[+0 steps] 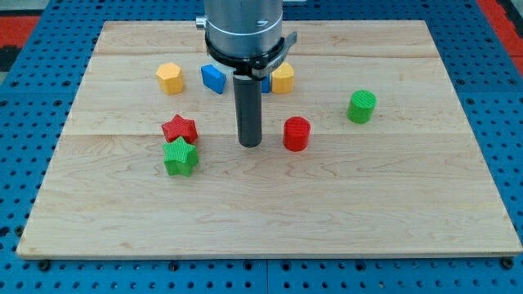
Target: Place the red star below the red circle
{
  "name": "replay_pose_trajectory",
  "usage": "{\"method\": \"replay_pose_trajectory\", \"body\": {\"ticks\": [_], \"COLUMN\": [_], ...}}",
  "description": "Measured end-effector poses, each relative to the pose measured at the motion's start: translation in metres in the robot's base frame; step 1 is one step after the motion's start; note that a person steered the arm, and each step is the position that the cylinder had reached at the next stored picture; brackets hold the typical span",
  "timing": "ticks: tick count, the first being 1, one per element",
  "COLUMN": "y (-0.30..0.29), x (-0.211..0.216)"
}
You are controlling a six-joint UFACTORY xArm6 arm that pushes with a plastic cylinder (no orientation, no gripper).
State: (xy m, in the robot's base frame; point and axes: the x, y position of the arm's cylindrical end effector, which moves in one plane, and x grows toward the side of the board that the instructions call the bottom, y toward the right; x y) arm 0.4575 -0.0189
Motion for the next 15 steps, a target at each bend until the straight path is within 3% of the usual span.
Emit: {"method": "replay_pose_trajectory", "body": {"ticks": [3, 5, 7, 9, 11, 15], "y": [0.113, 0.121, -0.014, -0.060, -0.170, -0.200], "x": [-0.007, -0.010, -0.047, -0.054, -0.062, -0.021]}}
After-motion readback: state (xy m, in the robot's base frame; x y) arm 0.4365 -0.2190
